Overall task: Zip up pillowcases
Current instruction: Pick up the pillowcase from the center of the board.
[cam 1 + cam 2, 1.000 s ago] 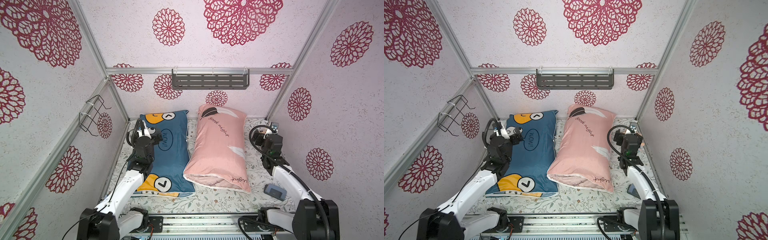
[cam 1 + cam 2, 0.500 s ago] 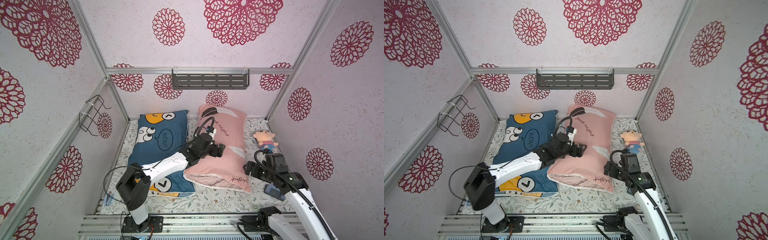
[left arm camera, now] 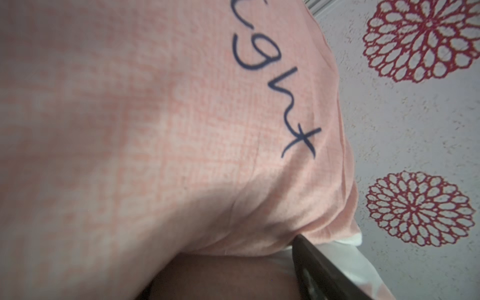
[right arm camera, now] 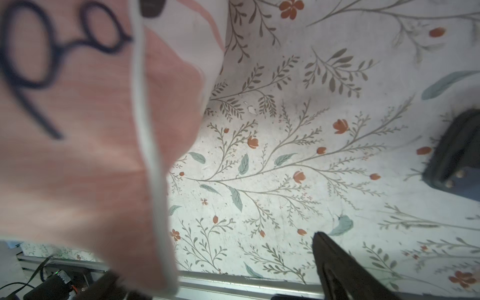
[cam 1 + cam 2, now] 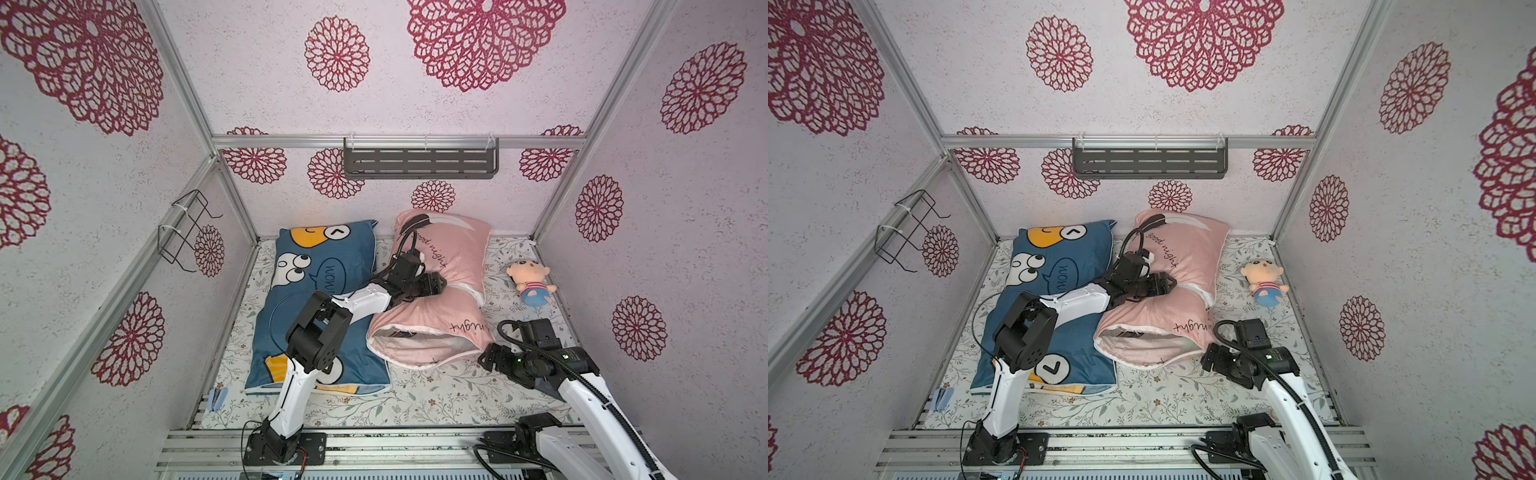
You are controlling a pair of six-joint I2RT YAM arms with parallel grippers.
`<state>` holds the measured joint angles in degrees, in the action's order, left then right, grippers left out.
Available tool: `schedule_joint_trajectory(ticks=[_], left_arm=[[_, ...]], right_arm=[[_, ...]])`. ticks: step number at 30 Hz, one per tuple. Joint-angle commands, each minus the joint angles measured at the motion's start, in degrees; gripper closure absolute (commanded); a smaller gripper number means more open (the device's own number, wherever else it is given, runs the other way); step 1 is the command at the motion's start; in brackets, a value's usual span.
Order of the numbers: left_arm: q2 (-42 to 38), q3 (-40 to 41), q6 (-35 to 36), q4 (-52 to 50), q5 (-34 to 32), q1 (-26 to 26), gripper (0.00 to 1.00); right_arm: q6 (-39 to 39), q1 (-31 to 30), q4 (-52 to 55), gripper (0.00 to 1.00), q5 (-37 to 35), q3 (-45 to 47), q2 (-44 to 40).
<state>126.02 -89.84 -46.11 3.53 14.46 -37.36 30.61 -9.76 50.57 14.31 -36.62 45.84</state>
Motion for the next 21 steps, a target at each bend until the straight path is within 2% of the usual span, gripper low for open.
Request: schedule_joint_trajectory(ticks=[1, 5, 9, 12, 21], left_arm=[[3.89, 4.66, -0.59, -5.24, -9.17, 6.17, 0.15], [2.93, 7.20, -0.79, -4.30, -9.48, 6.03, 0.15], [3.32, 7.28, -1.83, -3.18, -9.22, 5.80, 0.15], [3.28, 6.97, -2.48, -2.58, -9.24, 5.90, 0.15], [3.14, 6.44, -3.24, -2.22, -9.45, 6.47, 0.14]], right_arm=[[4.54, 3.25, -8.22, 0.09, 7.89, 1.14, -2.77], [8.00, 9.32, -12.21, 0.15, 17.69, 0.84, -6.42], [10.35, 9.57, -13.99, 0.17, 23.49, -0.39, -7.38], [9.33, 9.58, -12.08, 0.19, 24.28, -2.42, -7.86], [9.63, 9.58, -11.37, 0.40, 25.35, -1.74, -9.09]])
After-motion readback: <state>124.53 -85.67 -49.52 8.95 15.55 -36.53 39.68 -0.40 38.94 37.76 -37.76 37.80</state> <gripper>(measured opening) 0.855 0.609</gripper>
